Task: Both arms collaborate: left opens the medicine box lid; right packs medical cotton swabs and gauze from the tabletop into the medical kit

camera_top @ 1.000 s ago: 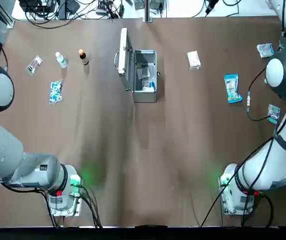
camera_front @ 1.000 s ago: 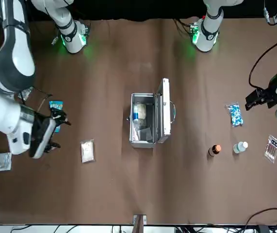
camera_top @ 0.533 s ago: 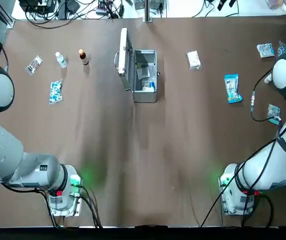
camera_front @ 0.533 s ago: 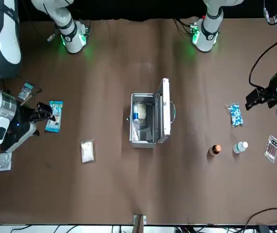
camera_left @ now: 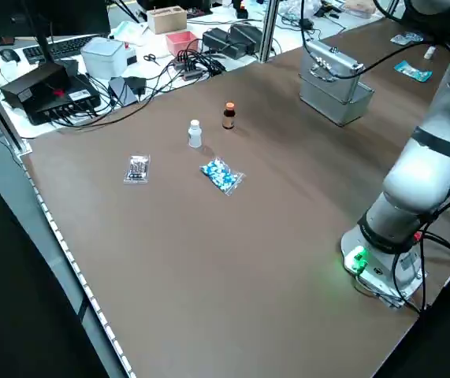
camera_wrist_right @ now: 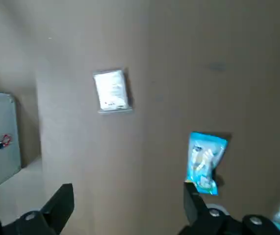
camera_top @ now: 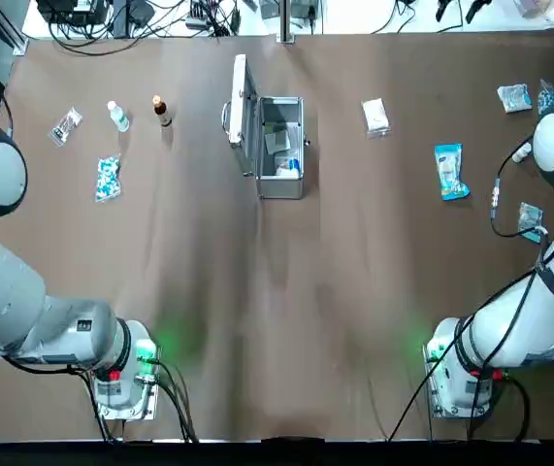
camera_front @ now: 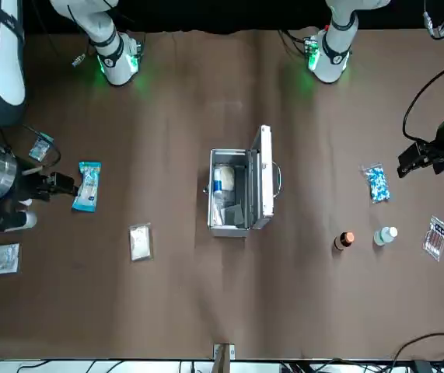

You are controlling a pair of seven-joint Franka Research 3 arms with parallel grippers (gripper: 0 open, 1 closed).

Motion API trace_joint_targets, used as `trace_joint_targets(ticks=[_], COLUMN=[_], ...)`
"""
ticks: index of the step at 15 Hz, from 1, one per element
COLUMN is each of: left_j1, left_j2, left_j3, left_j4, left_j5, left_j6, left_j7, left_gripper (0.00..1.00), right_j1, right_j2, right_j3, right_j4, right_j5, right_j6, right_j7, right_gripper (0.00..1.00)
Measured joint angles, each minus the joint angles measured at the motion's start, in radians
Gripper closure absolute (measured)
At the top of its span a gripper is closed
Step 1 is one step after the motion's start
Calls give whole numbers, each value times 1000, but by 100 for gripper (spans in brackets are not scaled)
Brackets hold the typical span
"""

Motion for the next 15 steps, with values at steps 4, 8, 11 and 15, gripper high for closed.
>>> trace_joint_targets(ticks=[4, 8, 11, 15], left_j1=[0, -4, -3, -3], left_j2=[0, 0, 1, 1], left_j3=[0, -1, -1, 0], left_j4=[0, 0, 0, 0], left_j5=[0, 0, 0, 0], left_j6=[0, 0, 1, 20], left_j7=[0, 3, 3, 3], left_gripper=[0, 0, 0, 0], right_j1=[0, -1, -2, -4], right_j2=[-67, -92, -98, -111], right_j3=[0, -1, -2, -3], right_j4=[-45, -111, -116, -134], right_j5=[-21, -32, -44, -68], right_j6=[-54, -39, -33, -33], right_j7=[33, 35, 36, 37], right_gripper=[1, 1, 1, 1])
